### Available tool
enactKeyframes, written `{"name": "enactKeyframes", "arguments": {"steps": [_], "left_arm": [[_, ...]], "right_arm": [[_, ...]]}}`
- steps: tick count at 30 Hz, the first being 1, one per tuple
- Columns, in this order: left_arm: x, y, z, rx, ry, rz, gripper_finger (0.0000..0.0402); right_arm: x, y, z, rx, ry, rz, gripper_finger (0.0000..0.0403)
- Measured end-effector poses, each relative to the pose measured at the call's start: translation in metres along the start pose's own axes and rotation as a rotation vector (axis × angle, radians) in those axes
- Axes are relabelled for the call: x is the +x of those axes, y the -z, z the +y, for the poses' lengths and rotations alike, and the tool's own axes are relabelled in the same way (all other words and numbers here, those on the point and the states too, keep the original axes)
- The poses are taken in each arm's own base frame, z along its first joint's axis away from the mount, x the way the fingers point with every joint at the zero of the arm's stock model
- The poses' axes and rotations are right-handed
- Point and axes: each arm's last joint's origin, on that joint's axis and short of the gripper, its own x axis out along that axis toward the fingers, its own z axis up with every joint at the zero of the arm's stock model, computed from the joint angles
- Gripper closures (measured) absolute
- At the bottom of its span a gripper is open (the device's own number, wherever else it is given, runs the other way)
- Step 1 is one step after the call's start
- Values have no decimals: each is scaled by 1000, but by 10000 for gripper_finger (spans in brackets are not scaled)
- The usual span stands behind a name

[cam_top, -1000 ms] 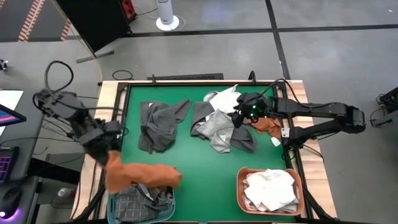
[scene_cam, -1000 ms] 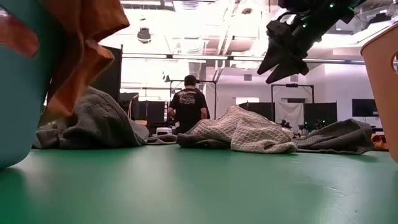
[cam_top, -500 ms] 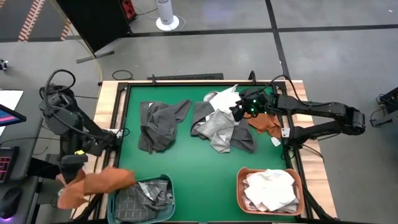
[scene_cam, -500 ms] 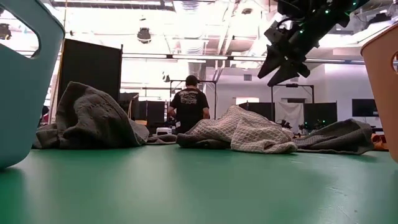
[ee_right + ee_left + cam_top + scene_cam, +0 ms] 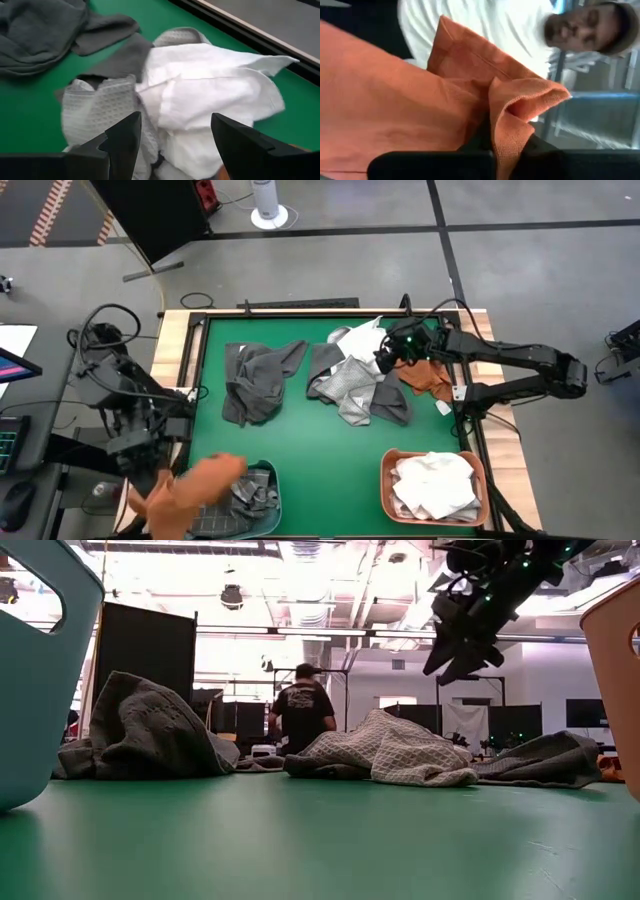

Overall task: Sort towels by color in basket
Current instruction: Put the left orange towel into the green bin

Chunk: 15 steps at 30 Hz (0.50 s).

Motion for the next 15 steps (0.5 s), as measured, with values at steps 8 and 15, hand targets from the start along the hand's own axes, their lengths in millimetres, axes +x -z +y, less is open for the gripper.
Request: {"name": "enactKeyframes", "arguments": {"steps": [8, 15], "left_arm": [[7, 2, -9, -29, 41, 16, 401], [10, -3, 0, 8, -83, -23, 401]], "right_arm": [[0, 3, -3, 1, 18, 31, 133], [0, 2, -3, 5, 16, 23, 133]]}}
